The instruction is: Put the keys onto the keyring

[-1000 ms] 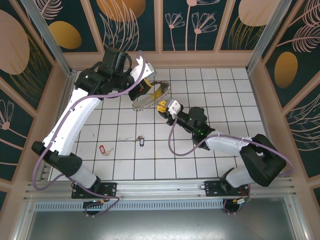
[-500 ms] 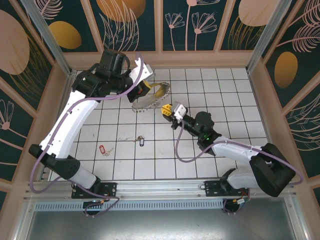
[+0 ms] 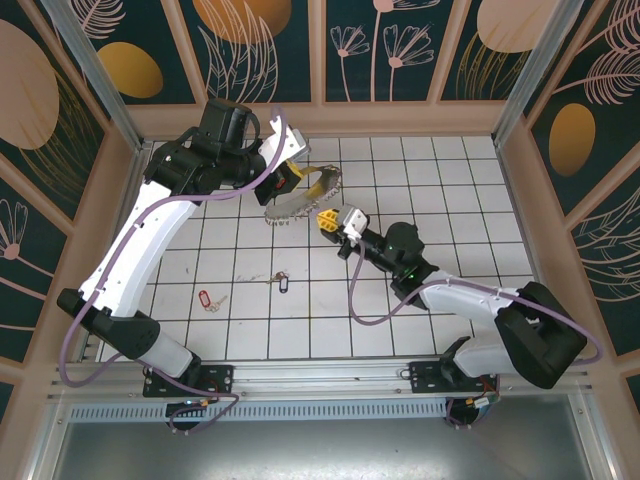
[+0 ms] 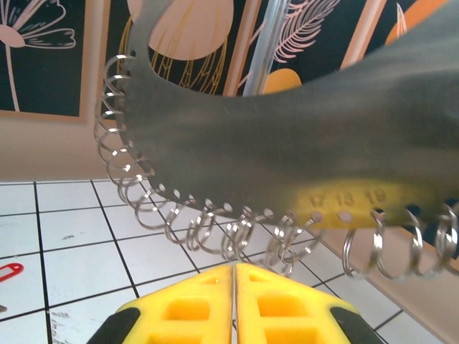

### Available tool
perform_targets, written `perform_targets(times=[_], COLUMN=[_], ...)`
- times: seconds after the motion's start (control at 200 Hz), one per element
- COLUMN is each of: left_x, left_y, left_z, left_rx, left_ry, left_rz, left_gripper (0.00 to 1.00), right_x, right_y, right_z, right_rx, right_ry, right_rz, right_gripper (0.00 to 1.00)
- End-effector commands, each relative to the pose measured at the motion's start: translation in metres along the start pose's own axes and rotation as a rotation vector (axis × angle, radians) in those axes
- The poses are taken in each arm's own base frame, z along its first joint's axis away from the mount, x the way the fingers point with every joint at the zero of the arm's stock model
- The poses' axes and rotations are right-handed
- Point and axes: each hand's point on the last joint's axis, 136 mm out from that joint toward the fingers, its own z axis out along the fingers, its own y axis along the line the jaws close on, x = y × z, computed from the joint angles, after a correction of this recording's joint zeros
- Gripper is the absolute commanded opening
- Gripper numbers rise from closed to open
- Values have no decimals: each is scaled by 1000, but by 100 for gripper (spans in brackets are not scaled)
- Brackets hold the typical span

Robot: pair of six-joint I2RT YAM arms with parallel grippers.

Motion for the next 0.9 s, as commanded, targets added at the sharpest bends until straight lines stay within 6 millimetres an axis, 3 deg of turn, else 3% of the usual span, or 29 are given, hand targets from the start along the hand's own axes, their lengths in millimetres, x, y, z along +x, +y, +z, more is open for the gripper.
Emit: perform_targets(times=[0.0, 0.425, 0.691, 0.896], left_x=[-13, -12, -10, -11], left_y=[-2, -3, -3, -2], left_z=[-12, -13, -13, -13], left_rx=[-11, -15, -18, -20], left_ry=[-61, -58, -52, -53], left_rz=[38, 39, 40, 45], left_gripper=[0, 0, 0, 0], right_x=[-20, -14, 3, 6], right_y=[5, -6, -24, -26], right_z=[11, 29, 18, 12], right_rx=[-17, 72, 184, 189], right_ry=[-52, -31, 27, 43], right_rz=[-35, -90, -107, -112], right_gripper=[11, 16, 17, 18])
